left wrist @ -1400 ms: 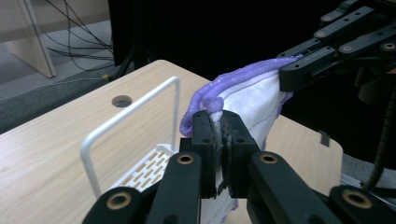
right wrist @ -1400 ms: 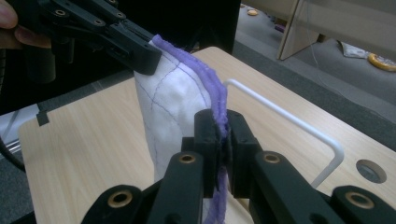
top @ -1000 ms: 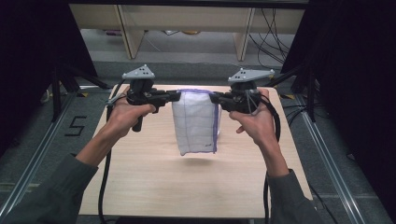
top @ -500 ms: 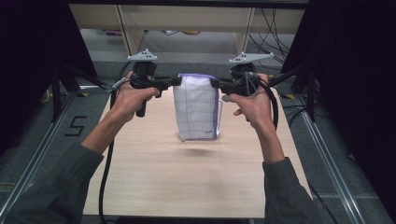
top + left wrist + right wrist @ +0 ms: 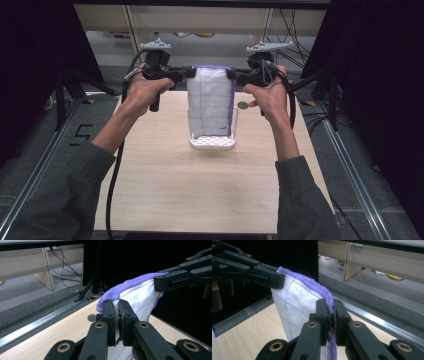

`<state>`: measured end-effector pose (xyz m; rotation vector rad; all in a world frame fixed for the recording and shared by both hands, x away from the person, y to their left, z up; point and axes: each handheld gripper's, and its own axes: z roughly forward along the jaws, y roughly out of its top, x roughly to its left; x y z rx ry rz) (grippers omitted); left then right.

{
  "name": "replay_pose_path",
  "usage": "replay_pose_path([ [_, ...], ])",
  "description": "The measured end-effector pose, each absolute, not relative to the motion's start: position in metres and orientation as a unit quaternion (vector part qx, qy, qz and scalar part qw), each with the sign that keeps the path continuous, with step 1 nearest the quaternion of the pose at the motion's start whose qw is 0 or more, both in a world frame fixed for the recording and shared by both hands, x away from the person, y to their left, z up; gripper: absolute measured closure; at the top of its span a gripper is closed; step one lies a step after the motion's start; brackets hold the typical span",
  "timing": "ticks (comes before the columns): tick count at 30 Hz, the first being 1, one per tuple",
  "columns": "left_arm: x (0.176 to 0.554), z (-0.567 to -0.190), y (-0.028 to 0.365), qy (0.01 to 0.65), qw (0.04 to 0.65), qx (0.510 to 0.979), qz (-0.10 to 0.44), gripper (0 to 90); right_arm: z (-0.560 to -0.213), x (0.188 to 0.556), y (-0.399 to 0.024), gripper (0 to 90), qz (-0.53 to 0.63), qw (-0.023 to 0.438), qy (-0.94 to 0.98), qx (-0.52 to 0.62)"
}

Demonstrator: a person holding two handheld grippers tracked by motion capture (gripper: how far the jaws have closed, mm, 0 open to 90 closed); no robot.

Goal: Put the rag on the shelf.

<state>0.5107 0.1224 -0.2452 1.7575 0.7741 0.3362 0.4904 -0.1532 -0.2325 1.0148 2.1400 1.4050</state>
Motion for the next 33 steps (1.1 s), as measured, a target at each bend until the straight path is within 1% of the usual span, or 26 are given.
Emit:
replay_pose_path([
  [8, 0.523, -0.236, 0.122, 0.341, 0.579, 0.728, 0.137, 84.7, -0.221, 0.505, -0.154, 84.9, 0.508, 0.199, 0.753, 0.369],
  [12, 0.535, -0.239, 0.120, 0.351, 0.579, 0.722, 0.141, 84.7, -0.222, 0.515, -0.153, 84.9, 0.508, 0.200, 0.749, 0.375],
  [20, 0.562, -0.261, 0.114, 0.360, 0.575, 0.717, 0.158, 84.6, -0.242, 0.540, -0.150, 84.8, 0.494, 0.206, 0.743, 0.402],
  [24, 0.571, -0.273, 0.113, 0.366, 0.576, 0.715, 0.153, 84.3, -0.254, 0.553, -0.149, 84.7, 0.483, 0.209, 0.745, 0.410],
  [33, 0.583, -0.298, 0.112, 0.382, 0.565, 0.717, 0.146, 84.3, -0.277, 0.565, -0.143, 84.4, 0.464, 0.214, 0.745, 0.428],
])
